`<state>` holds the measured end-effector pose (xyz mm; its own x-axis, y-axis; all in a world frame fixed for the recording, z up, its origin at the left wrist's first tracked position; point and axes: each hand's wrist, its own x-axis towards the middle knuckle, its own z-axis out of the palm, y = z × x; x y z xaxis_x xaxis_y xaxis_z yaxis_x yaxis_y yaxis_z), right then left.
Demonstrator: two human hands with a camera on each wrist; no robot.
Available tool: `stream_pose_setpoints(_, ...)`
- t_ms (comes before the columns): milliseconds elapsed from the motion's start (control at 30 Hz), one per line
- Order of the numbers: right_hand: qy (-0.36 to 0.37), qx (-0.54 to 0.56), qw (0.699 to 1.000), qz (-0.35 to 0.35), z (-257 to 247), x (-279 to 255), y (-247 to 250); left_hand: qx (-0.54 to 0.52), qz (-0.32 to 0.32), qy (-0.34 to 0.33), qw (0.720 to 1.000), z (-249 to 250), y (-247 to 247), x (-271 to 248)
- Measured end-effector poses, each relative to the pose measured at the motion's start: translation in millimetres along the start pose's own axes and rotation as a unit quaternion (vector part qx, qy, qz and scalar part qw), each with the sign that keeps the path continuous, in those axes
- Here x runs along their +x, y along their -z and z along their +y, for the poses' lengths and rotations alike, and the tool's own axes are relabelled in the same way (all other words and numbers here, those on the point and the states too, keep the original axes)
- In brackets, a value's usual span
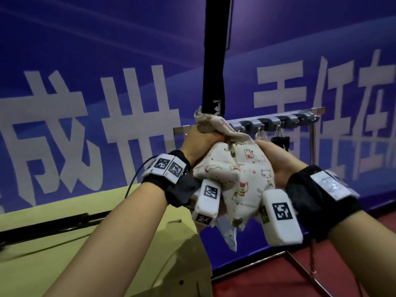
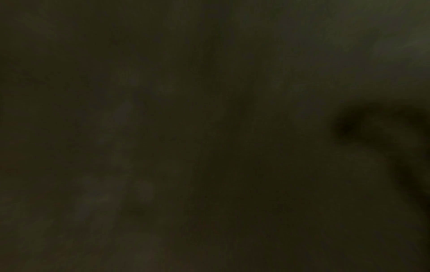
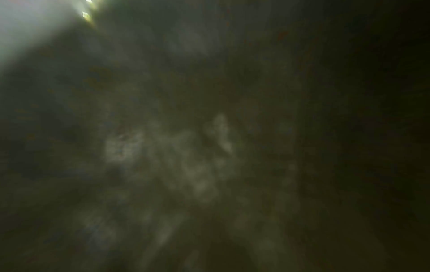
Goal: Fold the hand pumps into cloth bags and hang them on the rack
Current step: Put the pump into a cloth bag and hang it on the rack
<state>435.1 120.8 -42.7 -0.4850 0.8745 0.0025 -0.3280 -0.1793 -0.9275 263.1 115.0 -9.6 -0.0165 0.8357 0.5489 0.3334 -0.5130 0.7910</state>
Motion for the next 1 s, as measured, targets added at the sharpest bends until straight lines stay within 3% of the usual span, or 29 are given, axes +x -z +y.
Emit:
stream_pose_setpoints(100, 0.024, -0.046, 0.999, -0.007, -1.5, 1.1, 17.4, -0.09, -0.005, 0.039, 0.995, -12.0, -26.0, 4.5)
stream_pose_setpoints(267, 0.026, -0.237, 0.969, 0.055, -0.2, -1.2, 43.6, -0.134, 0.005, 0.118, 0.984, -31.5, -51.1, 5.9)
stream_pose_setpoints(633, 0.007, -0.273, 0.961, -0.031, 29.5, 8.3, 61.1, -0.153, 0.046, 0.135, 0.978, -68.5, -66.7, -8.3)
stream_pose_setpoints(800, -0.01, -0.339, 0.939, 0.053, 35.0, 13.7, 69.8, -0.126, 0.067, 0.173, 0.975, -94.7, -66.8, -15.1)
stream_pose_setpoints(900, -0.032, -0.325, 0.943, 0.059, 40.2, 21.0, 73.0, -0.094, 0.083, 0.176, 0.976, -109.7, -66.6, -18.1)
stream_pose_setpoints(1000, -0.041, -0.373, 0.926, 0.046, 45.6, 27.3, 70.4, -0.075, 0.084, 0.173, 0.979, -123.6, -66.9, -21.2)
